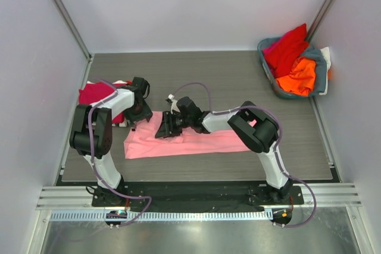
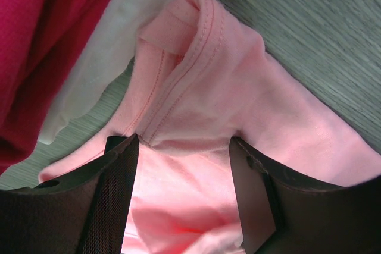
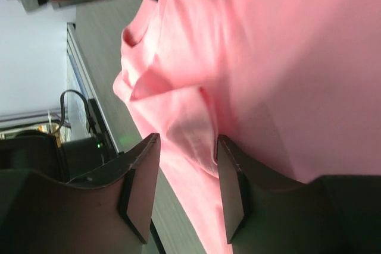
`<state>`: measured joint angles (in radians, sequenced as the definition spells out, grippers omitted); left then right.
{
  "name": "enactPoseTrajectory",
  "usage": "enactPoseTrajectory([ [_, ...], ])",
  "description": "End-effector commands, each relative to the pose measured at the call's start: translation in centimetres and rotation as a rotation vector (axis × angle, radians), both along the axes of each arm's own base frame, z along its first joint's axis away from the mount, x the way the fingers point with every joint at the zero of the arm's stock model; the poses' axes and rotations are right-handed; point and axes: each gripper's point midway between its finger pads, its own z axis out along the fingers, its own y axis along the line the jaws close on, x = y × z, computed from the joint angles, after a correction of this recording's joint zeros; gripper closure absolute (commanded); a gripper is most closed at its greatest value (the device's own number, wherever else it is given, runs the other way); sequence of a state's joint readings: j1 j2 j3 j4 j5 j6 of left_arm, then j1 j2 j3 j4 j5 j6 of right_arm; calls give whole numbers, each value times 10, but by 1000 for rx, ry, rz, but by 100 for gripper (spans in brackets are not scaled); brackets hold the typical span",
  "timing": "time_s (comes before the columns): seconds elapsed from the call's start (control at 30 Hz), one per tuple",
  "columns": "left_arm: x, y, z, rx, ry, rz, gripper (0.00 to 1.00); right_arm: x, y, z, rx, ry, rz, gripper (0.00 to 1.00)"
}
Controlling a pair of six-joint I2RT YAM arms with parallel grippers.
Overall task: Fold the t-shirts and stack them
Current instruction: Fold the tshirt
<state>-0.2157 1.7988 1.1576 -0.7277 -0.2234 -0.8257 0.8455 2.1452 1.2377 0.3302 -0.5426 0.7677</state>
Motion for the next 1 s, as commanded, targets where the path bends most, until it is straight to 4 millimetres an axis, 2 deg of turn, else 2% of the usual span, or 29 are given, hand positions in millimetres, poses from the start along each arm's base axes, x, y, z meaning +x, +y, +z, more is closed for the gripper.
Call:
enactPoseTrajectory([
  [0.0, 4, 11, 0, 64, 4, 2, 36, -26, 2, 30, 51, -41, 74, 53],
  [0.1, 5, 11, 1, 65, -3, 4, 36, -53, 0, 32, 54, -35, 129, 57],
  [0.13, 5, 11, 2, 66, -3, 5, 36, -62, 1, 44, 72, -46, 152, 57],
  [0.2, 6, 11, 4, 68, -7, 2, 36, -92, 1, 43, 67, -40, 203, 56],
  [0.27, 7, 12, 6, 69, -13, 0, 36, -120, 1, 53, 80, -44, 249, 55],
  [0.33, 8, 12, 7, 69, -16, 2, 36, -133, 0, 67, 101, -46, 259, 52],
  [0.4, 10, 11, 9, 68, -22, -1, 36, -142, -3, 72, 111, -46, 253, 49],
  [0.43, 10, 11, 10, 66, -23, -3, 36, -141, -8, 71, 106, -42, 234, 48],
  [0.47, 10, 10, 11, 61, -24, -7, 36, -136, -11, 82, 112, -71, 198, 47],
  [0.53, 12, 8, 16, 55, -35, -27, 36, -123, -16, 88, 82, -119, 147, 47],
  [0.63, 14, 4, 39, 54, -97, -51, 34, -88, -36, 91, -17, -192, 6, 48],
  [0.67, 14, 1, 55, 43, -139, -55, 34, -81, -43, 93, -33, -193, -29, 48],
  [0.7, 12, 0, 61, 37, -152, -59, 33, -63, -52, 93, -55, -200, -97, 50],
  [0.77, 5, -5, 81, 17, -196, -73, 33, -52, -68, 84, -102, -181, -161, 52],
  [0.8, 1, -8, 88, 0, -212, -81, 32, -47, -73, 87, -100, -176, -187, 53],
  [0.83, -9, -9, 87, -12, -203, -85, 32, -44, -81, 80, -115, -162, -207, 54],
  [0.87, -15, -13, 102, -33, -248, -95, 32, -43, -84, 78, -121, -156, -217, 55],
  [0.93, -27, -21, 105, -78, -266, -116, 32, -42, -90, 70, -146, -137, -241, 58],
  [0.97, -40, -26, 99, -101, -252, -130, 32, -41, -93, 65, -163, -126, -250, 59],
])
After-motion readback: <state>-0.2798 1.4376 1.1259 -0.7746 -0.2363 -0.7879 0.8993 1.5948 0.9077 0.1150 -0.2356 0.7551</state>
